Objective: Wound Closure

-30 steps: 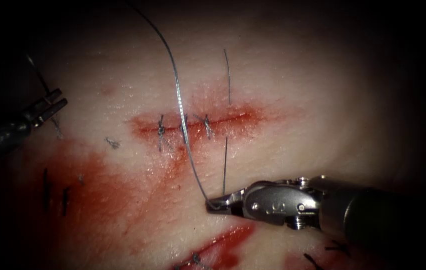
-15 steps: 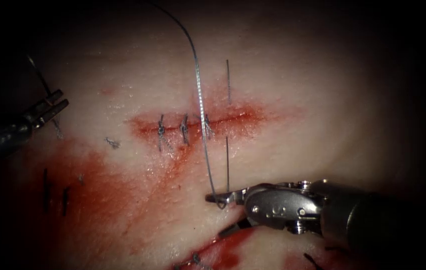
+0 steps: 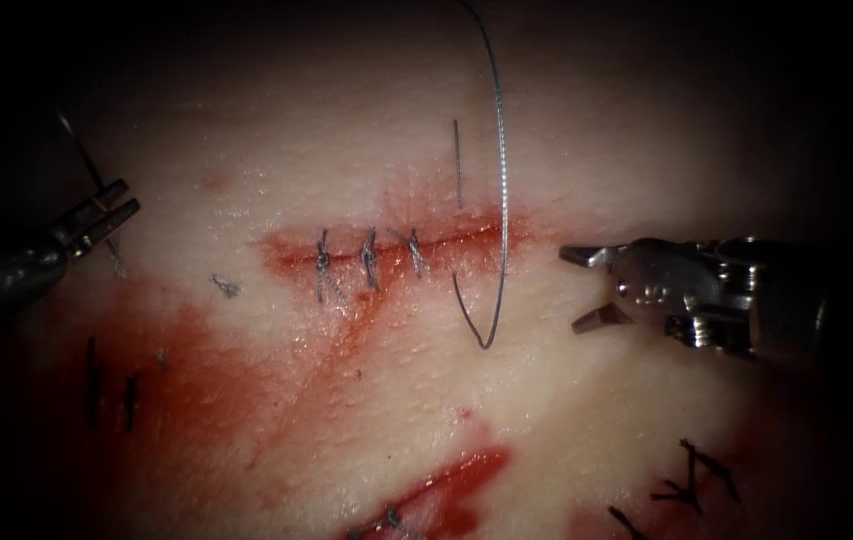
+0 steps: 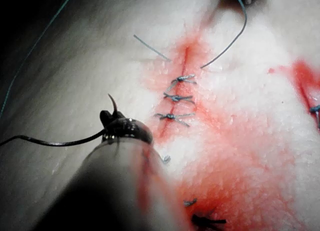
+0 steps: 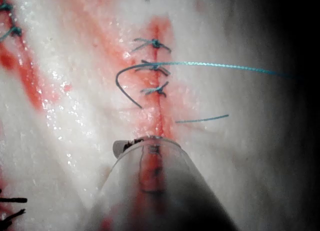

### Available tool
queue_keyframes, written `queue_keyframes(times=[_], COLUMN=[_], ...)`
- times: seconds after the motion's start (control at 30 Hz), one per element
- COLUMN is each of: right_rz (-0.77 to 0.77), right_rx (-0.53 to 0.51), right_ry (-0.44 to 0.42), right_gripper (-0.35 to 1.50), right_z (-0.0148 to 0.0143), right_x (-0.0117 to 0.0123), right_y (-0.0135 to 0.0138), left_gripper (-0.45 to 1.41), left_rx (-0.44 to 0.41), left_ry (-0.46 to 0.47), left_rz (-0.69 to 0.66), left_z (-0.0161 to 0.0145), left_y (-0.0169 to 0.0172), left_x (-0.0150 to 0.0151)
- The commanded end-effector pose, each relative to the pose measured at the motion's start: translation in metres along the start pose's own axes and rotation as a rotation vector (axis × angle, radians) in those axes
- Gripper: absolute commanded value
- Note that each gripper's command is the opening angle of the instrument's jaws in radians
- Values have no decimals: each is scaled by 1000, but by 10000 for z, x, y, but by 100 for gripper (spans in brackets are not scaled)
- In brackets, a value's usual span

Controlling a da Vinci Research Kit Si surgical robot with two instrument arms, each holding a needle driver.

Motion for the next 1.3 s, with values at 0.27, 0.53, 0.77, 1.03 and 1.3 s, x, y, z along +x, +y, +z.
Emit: queue_keyframes(times=[0.27,0.53,0.77,1.03,1.3], right_rz=[720,1119,1290,1346,1265], right_rx=[75,119,130,153,194], right_ry=[294,464,583,617,627], right_gripper=[121,123,128,143,41], right_z=[51,101,140,171,185], right_x=[-16,-42,-59,-57,-44], right_y=[46,63,65,72,72], left_gripper=[-45,-45,-45,-45,-45], left_rx=[-3,-23,-34,-39,-44], left_ry=[9,40,61,65,65], left_rz=[3,2,10,10,8], left_z=[11,14,17,12,3], left_y=[1,7,12,11,10], left_x=[5,12,18,19,23])
